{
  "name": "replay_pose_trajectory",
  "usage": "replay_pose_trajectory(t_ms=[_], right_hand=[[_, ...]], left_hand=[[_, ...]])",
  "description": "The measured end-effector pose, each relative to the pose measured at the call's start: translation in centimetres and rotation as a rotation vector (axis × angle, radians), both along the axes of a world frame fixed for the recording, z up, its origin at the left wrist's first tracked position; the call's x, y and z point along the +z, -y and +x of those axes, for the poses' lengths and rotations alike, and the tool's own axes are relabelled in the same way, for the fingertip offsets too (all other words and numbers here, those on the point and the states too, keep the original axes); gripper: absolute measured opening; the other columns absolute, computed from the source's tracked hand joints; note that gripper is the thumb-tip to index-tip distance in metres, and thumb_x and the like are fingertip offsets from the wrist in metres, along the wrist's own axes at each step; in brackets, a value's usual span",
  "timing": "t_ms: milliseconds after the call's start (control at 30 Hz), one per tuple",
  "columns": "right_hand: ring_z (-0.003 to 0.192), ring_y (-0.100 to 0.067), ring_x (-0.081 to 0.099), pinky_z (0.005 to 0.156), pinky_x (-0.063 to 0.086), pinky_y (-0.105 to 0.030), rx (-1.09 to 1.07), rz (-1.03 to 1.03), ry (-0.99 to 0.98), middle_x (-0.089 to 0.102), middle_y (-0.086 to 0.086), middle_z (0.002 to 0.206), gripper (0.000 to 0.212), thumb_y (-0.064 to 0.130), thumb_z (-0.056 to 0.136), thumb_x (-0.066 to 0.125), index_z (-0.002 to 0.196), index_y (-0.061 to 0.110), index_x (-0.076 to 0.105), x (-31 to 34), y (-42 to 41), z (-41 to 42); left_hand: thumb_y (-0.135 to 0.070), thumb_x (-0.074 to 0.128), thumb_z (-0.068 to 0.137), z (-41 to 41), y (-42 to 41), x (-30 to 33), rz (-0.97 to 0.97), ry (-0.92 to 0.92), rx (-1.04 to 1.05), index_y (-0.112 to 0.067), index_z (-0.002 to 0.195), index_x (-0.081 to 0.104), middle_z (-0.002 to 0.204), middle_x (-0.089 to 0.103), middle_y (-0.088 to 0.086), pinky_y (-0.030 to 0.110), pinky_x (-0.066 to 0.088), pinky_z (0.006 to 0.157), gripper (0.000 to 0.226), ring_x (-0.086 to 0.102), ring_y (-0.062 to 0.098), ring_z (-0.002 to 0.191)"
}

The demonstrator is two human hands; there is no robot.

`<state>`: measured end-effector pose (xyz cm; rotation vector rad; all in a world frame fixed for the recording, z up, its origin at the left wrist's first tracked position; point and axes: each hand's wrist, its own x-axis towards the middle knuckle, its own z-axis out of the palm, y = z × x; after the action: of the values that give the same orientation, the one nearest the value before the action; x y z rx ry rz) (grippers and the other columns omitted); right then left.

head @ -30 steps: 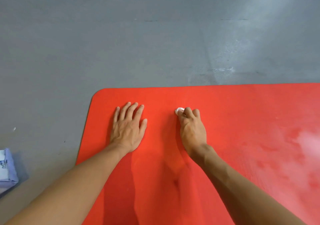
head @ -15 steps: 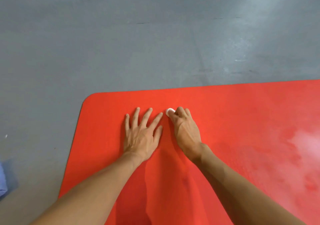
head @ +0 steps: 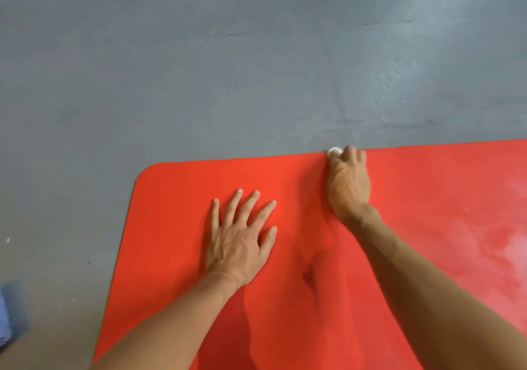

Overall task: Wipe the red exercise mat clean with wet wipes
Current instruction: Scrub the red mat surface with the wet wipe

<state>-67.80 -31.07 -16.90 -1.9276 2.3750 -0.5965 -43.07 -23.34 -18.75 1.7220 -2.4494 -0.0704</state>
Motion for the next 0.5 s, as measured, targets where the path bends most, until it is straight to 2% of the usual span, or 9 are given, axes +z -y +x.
replay_pose_trajectory(t_ms=[67, 133, 167, 267, 367, 433, 500], right_hand=[[0.093, -0.033, 0.044, 0.077, 0.045, -0.045, 0.215, -0.03, 0.021, 0.054, -0.013, 0.102, 0.031, 0.007, 0.092, 0.043, 0.114, 0.004, 0.064, -0.2, -1.2, 3.9], [0.085, -0.028, 0.043, 0.072, 0.045, -0.04, 0.45, -0.042, -0.07, 0.057, -0.008, 0.1, 0.033, 0.009, 0.091, 0.042, 0.113, 0.005, 0.066, -0.3, -2.4, 5.7], [0.085, -0.027, 0.044, 0.071, 0.043, -0.039, 0.491, -0.053, -0.097, 0.056, -0.006, 0.098, 0.031, 0.01, 0.093, 0.043, 0.113, 0.008, 0.067, 0.1, -2.3, 5.0], [0.098, -0.028, 0.046, 0.08, 0.04, -0.038, 0.259, -0.034, -0.093, 0.055, -0.01, 0.101, 0.017, 0.01, 0.102, 0.049, 0.107, 0.012, 0.065, 0.2, -0.9, -0.4], [0.105, -0.037, 0.046, 0.082, 0.043, -0.04, 0.029, -0.02, -0.023, 0.056, -0.016, 0.104, 0.024, 0.0, 0.096, 0.048, 0.113, 0.003, 0.065, -0.1, -0.7, -2.9], [0.102, -0.036, 0.046, 0.078, 0.042, -0.04, 0.086, -0.015, -0.013, 0.056, -0.015, 0.104, 0.033, 0.003, 0.094, 0.042, 0.118, 0.003, 0.064, 0.2, -2.3, 1.2], [0.095, -0.032, 0.047, 0.077, 0.047, -0.039, 0.291, -0.025, 0.033, 0.058, -0.009, 0.105, 0.041, 0.013, 0.094, 0.035, 0.121, 0.005, 0.064, 0.2, -4.9, 5.8]], left_hand=[[-0.06, 0.036, 0.101, 0.0, 0.1, 0.1, 0.001, -0.008, 0.004, -0.047, 0.153, 0.046, 0.164, 0.04, -0.008, 0.064, 0.016, 0.124, 0.054, 0.022, 0.024, 0.159], [-0.06, 0.036, 0.1, -0.1, 0.1, 0.1, -0.004, -0.015, 0.008, -0.047, 0.152, 0.046, 0.164, 0.04, -0.008, 0.063, 0.016, 0.124, 0.054, 0.022, 0.023, 0.159], [-0.06, 0.036, 0.1, -0.1, 0.1, 0.1, -0.009, -0.017, 0.009, -0.047, 0.152, 0.046, 0.164, 0.04, -0.008, 0.063, 0.016, 0.125, 0.054, 0.022, 0.023, 0.159], [-0.06, 0.035, 0.101, -0.1, 0.1, 0.2, -0.012, -0.02, 0.006, -0.048, 0.153, 0.044, 0.165, 0.039, -0.01, 0.062, 0.014, 0.126, 0.054, 0.022, 0.022, 0.159], [-0.06, 0.034, 0.102, -0.1, 0.1, 0.0, -0.011, -0.027, 0.017, -0.048, 0.153, 0.044, 0.165, 0.039, -0.01, 0.062, 0.013, 0.126, 0.054, 0.022, 0.022, 0.159], [-0.058, 0.035, 0.102, -0.1, 0.1, -0.1, -0.021, -0.041, 0.017, -0.048, 0.152, 0.046, 0.164, 0.041, -0.009, 0.062, 0.014, 0.125, 0.053, 0.024, 0.023, 0.158], [-0.057, 0.035, 0.102, 0.0, 0.1, -0.2, -0.035, -0.036, 0.014, -0.047, 0.152, 0.046, 0.163, 0.042, -0.008, 0.063, 0.015, 0.125, 0.052, 0.025, 0.023, 0.158]])
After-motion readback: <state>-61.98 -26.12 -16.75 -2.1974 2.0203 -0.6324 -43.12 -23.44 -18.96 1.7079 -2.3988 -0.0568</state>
